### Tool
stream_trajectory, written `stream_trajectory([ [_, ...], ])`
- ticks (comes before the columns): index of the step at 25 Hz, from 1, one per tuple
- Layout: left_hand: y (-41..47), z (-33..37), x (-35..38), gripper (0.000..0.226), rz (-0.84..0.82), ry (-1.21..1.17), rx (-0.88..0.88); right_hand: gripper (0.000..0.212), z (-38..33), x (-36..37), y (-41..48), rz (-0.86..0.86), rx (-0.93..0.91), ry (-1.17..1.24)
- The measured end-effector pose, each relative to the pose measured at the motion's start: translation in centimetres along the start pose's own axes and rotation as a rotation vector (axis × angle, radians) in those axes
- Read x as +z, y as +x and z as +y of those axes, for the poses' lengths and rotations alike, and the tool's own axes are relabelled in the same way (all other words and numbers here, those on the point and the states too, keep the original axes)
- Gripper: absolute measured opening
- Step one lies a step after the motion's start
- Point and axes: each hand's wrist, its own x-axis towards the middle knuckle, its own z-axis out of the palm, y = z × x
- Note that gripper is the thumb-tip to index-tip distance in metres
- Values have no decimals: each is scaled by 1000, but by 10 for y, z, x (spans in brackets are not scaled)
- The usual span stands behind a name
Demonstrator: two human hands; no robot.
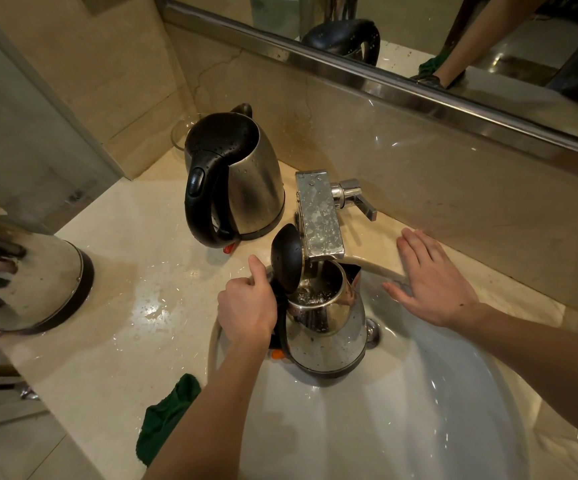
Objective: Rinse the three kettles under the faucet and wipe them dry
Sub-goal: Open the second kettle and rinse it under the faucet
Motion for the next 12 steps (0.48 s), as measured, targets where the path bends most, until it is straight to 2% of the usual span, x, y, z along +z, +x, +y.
stream_trajectory([
  [12,0,-2,0,68,-6,-7,-9,91,0,0,0,9,-3,-13],
])
